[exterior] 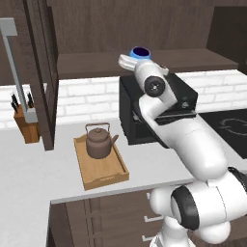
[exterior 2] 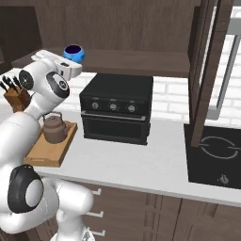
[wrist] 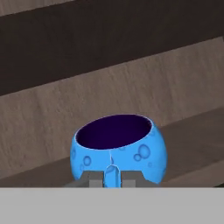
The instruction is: Pick the kettle from the counter and place it on the tray. Then pick the mug from the cabinet and place it on the tray. Then close the cabinet doors.
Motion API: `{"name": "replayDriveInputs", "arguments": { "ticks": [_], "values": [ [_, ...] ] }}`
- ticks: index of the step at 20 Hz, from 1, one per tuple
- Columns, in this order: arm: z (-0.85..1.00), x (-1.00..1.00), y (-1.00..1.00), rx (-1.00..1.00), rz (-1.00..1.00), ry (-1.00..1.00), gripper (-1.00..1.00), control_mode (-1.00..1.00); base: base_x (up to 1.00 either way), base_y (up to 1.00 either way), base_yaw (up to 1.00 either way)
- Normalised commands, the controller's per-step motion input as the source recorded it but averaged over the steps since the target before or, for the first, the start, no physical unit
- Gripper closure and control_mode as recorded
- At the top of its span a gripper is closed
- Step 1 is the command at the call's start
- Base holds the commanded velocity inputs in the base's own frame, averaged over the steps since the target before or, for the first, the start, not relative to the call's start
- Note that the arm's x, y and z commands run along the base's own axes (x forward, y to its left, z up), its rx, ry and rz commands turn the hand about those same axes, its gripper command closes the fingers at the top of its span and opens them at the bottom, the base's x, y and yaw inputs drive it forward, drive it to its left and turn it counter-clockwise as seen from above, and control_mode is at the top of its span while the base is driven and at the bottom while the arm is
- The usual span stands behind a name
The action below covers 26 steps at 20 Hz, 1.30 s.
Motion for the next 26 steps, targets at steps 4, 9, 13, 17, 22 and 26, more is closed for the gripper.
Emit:
{"name": "replayDriveInputs", "arguments": {
  "ticks": [4,9,13,17,22,26],
  "values": [
    [0.33,-0.57,0.26,-0.03,0.2,0.0,1.0,-1.0,0.0,0.0,0.0],
    [0.56,-0.59,0.06,-0.06,0.27,-0.06,1.0,-1.0,0.0,0.0,0.0],
    [0.27,-0.6,0.0,-0.08,0.29,0.01,1.0,-1.0,0.0,0.0,0.0],
    [0.02,-0.68,0.0,-0.11,0.26,0.02,1.0,-1.0,0.0,0.0,0.0],
    [0.13,-0.63,-0.02,-0.08,0.16,0.0,1.0,-1.0,0.0,0.0,0.0],
    [0.0,-0.73,-0.05,-0.09,0.17,0.0,1.0,-1.0,0.0,0.0,0.0]
  ]
}}
